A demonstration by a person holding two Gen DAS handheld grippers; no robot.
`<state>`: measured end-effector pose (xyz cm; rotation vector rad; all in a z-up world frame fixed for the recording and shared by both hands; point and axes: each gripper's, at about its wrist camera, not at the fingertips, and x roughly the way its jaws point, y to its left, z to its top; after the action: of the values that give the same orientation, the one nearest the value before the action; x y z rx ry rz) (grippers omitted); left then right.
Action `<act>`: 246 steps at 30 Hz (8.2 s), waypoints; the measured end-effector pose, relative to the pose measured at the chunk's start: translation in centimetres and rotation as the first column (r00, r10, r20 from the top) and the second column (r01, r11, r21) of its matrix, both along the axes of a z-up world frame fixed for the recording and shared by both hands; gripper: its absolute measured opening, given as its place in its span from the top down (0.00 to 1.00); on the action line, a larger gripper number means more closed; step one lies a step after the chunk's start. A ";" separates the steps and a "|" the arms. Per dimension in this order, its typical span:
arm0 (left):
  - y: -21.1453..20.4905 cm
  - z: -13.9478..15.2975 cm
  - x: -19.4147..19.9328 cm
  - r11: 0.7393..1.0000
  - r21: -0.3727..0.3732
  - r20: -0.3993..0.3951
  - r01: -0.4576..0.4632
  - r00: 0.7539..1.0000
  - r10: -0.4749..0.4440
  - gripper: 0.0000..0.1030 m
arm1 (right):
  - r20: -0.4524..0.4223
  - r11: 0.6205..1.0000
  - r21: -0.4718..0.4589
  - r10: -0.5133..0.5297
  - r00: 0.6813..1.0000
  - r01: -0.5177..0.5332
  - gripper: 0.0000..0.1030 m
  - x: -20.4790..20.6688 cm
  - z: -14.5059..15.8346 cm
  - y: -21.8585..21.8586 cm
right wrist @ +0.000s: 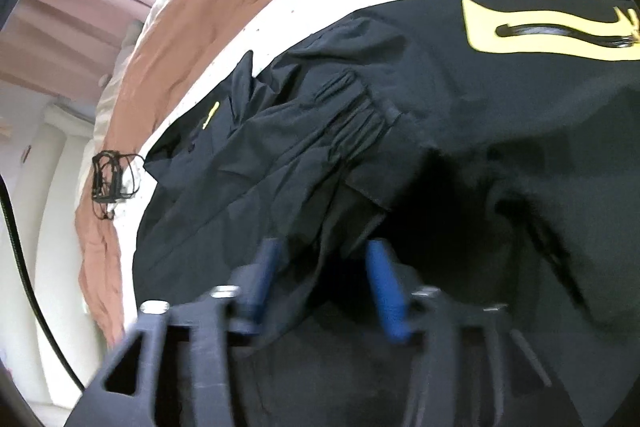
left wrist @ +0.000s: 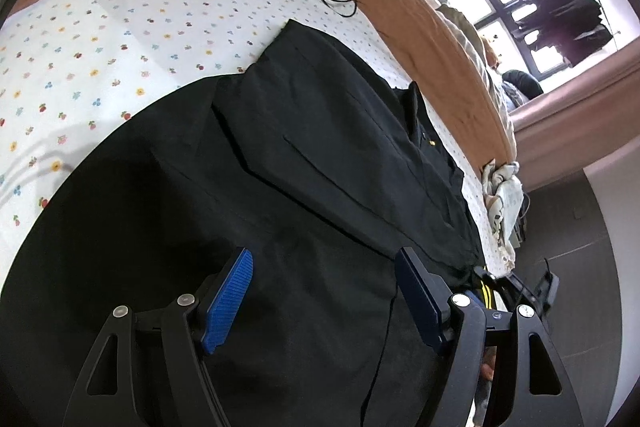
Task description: Fold large clothes
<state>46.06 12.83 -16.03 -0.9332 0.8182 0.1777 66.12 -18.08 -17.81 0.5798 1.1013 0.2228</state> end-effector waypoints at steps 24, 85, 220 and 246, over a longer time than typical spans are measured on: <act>-2.9 2.2 1.3 0.988 0.123 0.097 0.094 0.990 -0.107 0.11 | 0.185 0.914 -0.219 -0.305 0.934 0.342 0.25 -17.0 8.6 -24.0; 7.5 1.0 -4.4 0.959 -0.134 0.144 -0.249 0.953 0.267 0.28 | 0.502 0.945 -0.327 0.179 0.846 -0.005 0.97 -7.6 20.9 4.9; 3.3 4.4 -14.7 0.957 0.285 0.052 0.059 0.996 -0.077 0.13 | 0.222 0.935 -0.354 0.079 0.972 0.005 0.06 -26.7 4.7 -13.3; 6.2 -4.1 -28.7 0.982 0.050 -0.049 0.183 0.982 -0.181 0.54 | 0.192 0.998 -0.013 -0.058 0.980 0.062 0.27 -37.6 -3.3 -22.4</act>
<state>17.32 19.03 -20.10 -0.8006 0.9303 0.0616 28.57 -40.48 -21.12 0.5621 0.8972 0.2111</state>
